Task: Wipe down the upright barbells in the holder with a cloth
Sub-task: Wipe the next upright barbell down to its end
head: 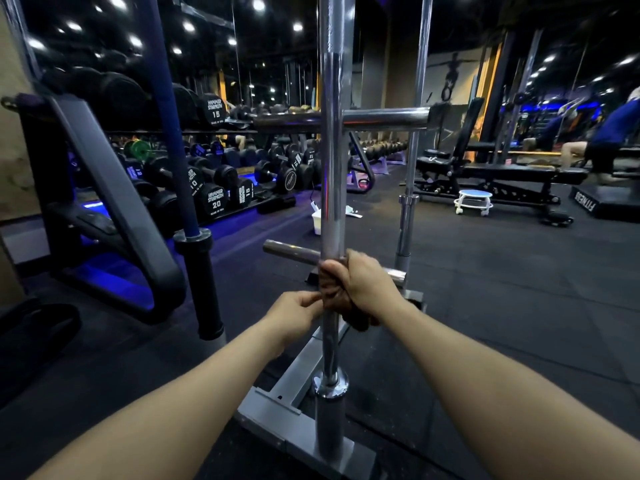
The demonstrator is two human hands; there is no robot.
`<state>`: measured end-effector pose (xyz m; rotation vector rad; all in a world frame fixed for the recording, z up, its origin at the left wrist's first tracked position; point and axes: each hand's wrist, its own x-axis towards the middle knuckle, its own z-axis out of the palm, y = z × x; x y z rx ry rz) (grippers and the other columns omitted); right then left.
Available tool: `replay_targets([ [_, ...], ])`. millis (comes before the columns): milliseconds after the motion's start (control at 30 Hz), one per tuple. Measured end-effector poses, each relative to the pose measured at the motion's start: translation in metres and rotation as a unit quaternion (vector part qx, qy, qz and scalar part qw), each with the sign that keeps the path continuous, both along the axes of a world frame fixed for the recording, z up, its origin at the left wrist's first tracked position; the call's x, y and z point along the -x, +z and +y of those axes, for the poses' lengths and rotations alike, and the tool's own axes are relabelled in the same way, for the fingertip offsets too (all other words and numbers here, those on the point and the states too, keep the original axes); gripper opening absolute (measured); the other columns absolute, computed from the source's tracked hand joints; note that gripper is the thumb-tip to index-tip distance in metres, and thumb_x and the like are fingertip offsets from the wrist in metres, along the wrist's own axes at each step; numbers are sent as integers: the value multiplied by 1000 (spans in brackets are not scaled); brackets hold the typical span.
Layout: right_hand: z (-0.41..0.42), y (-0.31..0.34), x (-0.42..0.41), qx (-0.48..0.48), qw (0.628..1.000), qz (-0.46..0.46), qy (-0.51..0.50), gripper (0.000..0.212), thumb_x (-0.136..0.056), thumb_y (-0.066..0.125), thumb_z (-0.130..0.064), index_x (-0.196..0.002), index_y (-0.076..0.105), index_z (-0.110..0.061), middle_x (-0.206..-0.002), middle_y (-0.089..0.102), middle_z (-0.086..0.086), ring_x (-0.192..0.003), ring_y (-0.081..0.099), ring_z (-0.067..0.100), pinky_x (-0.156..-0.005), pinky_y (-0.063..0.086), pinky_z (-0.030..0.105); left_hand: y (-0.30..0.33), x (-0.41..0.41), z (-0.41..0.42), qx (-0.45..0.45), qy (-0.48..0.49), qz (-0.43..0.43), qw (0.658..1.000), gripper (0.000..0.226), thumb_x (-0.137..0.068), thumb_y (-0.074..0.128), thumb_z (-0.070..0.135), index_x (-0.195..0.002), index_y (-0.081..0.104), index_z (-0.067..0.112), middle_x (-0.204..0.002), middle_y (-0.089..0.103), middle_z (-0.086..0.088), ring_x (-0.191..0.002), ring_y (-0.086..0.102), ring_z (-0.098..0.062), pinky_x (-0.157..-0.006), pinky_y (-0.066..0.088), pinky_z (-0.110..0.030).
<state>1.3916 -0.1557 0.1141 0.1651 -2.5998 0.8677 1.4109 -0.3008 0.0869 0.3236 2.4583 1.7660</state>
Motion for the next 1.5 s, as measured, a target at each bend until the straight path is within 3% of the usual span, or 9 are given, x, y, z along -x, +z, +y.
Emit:
replay_targets([
  [233,38,12,-34,244,953,-98,-151,68,-93,43,-59,-117,61,2,-118,62,22,-113,56,37,-94,42,34,27,-35,37,-119,-74,-100,985,21,-94,55,36,-88,64,18,-80,61,5,-78,54,-10,-67,38,-23],
  [467,66,48,-67,501,835,-222,45,49,-93,47,-54,-104,66,-11,-92,70,6,-90,63,22,-88,49,33,57,-40,73,-156,-20,-35,987,31,-94,57,18,-120,59,1,-106,67,-14,-83,65,-23,-65,55,-22],
  [567,82,56,-81,485,844,-200,117,30,-92,59,-31,-113,58,-10,-92,63,1,-76,58,8,-77,49,21,72,-39,69,-221,10,-74,972,34,-98,49,24,-123,56,3,-110,65,-16,-91,65,-26,-61,56,-27],
  [667,83,60,-85,358,929,-33,87,36,-84,70,-8,-117,54,-9,-105,54,6,-82,56,10,-66,47,11,84,-34,64,-214,64,-63,973,28,-98,48,34,-102,61,9,-86,64,-6,-67,58,-15,-46,47,-20],
  [867,67,73,-84,-85,979,105,152,77,-76,78,-33,-142,40,-20,-139,38,-4,-128,28,11,-106,18,14,106,-24,68,-8,105,56,993,57,-94,45,51,-106,67,0,-93,59,-7,-87,53,-18,-62,34,-19],
  [1067,64,76,-75,17,988,104,116,38,-87,64,-18,-119,47,-26,-111,59,-1,-103,54,15,-84,39,11,125,-24,62,-162,-52,-74,983,62,-95,36,57,-83,65,4,-80,65,-13,-70,62,-25,-69,52,-29],
  [1167,55,93,-64,65,985,127,95,26,-87,62,-11,-108,49,-20,-94,59,-4,-89,55,14,-68,38,13,137,-11,55,-84,-5,44,995,59,-94,40,56,-79,66,5,-87,67,-15,-84,62,-27,-83,48,-36],
  [1300,43,142,-37,75,976,198,53,30,-89,61,-13,-116,51,-6,-102,57,5,-92,50,19,-75,32,23,162,16,26,-99,173,213,956,28,-93,51,36,-89,64,12,-92,67,-9,-88,61,-23,-86,51,-37],
  [1500,-2,212,11,57,961,271,-4,31,-98,45,-28,-121,51,-10,-123,54,14,-118,44,32,-102,29,42,154,30,7,-119,98,144,978,8,-89,58,14,-83,60,19,-90,62,-6,-81,53,-17,-67,39,-27],
])
